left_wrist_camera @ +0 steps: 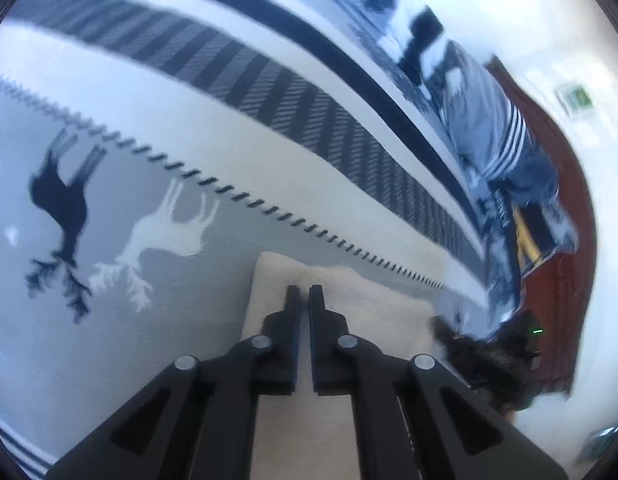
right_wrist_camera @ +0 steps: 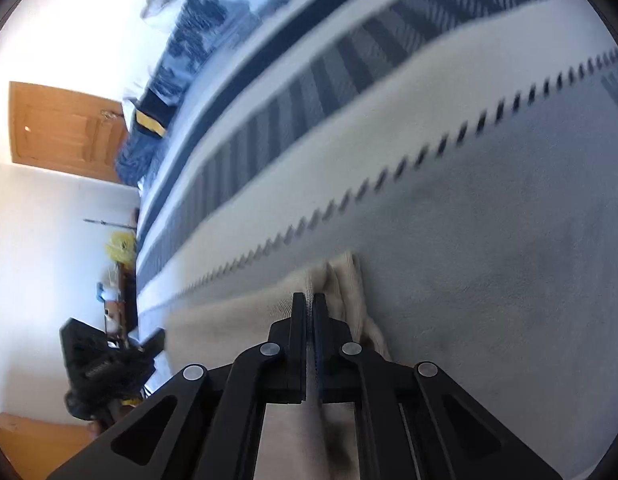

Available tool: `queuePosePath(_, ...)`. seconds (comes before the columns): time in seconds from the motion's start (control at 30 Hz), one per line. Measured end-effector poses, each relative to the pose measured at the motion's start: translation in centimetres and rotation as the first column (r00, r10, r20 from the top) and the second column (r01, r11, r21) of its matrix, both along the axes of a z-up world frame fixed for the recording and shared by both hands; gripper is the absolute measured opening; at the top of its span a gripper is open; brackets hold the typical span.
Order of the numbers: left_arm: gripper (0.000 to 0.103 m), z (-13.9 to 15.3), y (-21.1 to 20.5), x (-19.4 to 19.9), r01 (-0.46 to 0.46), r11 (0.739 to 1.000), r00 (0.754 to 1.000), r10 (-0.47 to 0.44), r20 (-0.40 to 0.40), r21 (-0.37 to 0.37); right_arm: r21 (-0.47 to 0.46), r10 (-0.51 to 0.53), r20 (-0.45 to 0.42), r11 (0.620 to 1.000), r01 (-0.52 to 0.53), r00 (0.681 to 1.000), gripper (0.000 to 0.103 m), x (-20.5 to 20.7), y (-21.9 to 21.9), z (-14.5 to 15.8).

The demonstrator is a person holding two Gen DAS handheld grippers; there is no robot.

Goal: Fold small clothes

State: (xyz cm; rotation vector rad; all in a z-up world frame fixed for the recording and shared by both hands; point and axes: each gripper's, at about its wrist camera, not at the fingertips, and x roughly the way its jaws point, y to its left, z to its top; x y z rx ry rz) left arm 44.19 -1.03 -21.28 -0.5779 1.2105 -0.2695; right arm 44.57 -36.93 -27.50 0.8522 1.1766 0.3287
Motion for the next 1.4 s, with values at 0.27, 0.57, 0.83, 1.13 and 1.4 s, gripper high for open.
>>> queuePosePath(0.27, 0.070, -0.6, -0.1, -2.3, 0.071, 0.994, 0.997, -0.074, 0.028, 0.085, 0.133, -0.115, 0.090, 0.986, 0.102, 0.989, 0.094, -7.3, -4.1, 1.2)
queuePosePath(0.57, 0.044, -4.4, -0.7, -1.7, -0.020, 0.993, 0.998, 0.012, -0.065, -0.119, 0.104, 0.097, 0.072, 0.989, -0.104, 0.993, 0.050, -4.7, 2.6, -2.9)
queuePosePath(0.83, 0.026, 3.5, 3.9, 0.1, -0.054, 0.976, 0.995, 0.072, 0.076, -0.212, 0.116, 0.103, 0.187, 0.985, -0.126, 0.977, 0.023, -2.5, 4.3, 2.9)
queuePosePath(1.13, 0.060, 1.6, 7.7, 1.8, -0.095, 0.995, 0.995, 0.095, 0.012, -0.021, -0.146, 0.193, 0.019, 0.971, -0.188, 0.981, 0.034, 6.7, 9.9, 1.6)
queuePosePath(1.4, 0.071, -3.3, 6.1, -13.7, -0.043, 0.976, 0.999, 0.044, 0.002, 0.213, -0.113, 0.129, 0.022, 0.986, -0.126, 0.991, 0.092, -8.8, 5.8, 1.3)
